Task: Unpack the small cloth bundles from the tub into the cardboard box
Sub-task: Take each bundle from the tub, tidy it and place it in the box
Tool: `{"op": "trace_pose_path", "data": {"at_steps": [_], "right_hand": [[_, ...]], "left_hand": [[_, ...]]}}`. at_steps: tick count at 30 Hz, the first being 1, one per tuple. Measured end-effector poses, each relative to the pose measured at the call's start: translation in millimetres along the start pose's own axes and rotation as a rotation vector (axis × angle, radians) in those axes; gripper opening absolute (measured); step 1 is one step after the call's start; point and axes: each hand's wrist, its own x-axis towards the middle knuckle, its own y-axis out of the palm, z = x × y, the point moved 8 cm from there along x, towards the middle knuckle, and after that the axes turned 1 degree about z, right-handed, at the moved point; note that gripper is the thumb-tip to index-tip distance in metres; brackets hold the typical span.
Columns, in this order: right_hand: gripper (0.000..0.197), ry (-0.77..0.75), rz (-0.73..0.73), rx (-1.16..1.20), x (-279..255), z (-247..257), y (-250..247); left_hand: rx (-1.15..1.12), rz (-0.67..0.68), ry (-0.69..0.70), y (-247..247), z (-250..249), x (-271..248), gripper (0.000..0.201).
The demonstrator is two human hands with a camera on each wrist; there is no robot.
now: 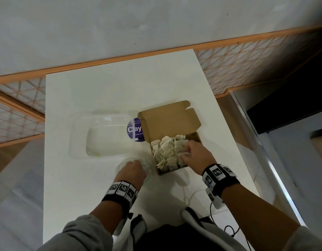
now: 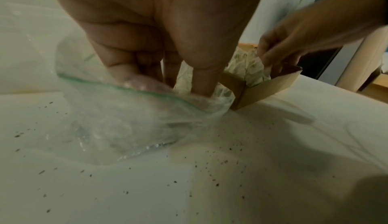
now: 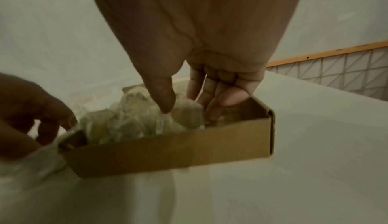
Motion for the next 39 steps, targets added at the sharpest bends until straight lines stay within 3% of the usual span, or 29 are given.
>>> {"op": "trace_pose_path", "data": {"at_steps": [4,10,13,16,18,21,24,28,31,35,39], "right_hand": [[0.022,-0.060,-0.116,0.009,-18,0,-14],[0.016,-0.175,-0.079,0.044,-53,27,-11],[0.015,-0.236,-0.054,0.080,-65,47,-7],[0.016,-0.289,-0.032,0.127,-73,67,-3],[0.016,-0.309,0.008,0.194,-77,82,-1],[0.024,-0.359,0.082,0.276,-83,104,1],[0.033,-0.392,0.199,0.432,-89,126,0],[0.027,-0.380,0.309,0.708,-102,148,-10],[0.023,-0.409,0.318,0.777,-108,160,-16],[0.018,-0.431,0.339,0.754,-108,166,-14],[0.011,-0.343,0.321,0.846,-100,163,-11]], "left_hand": [[0.019,-0.018,0.039,3,1,4,0.023],[-0.109,-0.047,0.116,-18,-7,-14,0.009],[-0.351,-0.106,0.101,-35,4,-33,0.019],[-0.551,-0.140,0.160,-58,10,-61,0.013],[-0.798,-0.153,0.205,-74,15,-80,0.016],[-1.198,-0.085,0.263,-91,18,-103,0.022],[-1.408,-0.040,0.366,-106,14,-122,0.024],[-1.490,-0.033,0.467,-122,10,-139,0.034],[-1.495,-0.046,0.481,-126,10,-144,0.036],[-1.569,-0.029,0.417,-120,13,-146,0.031],[-1.648,-0.002,0.354,-114,15,-147,0.051]]}}
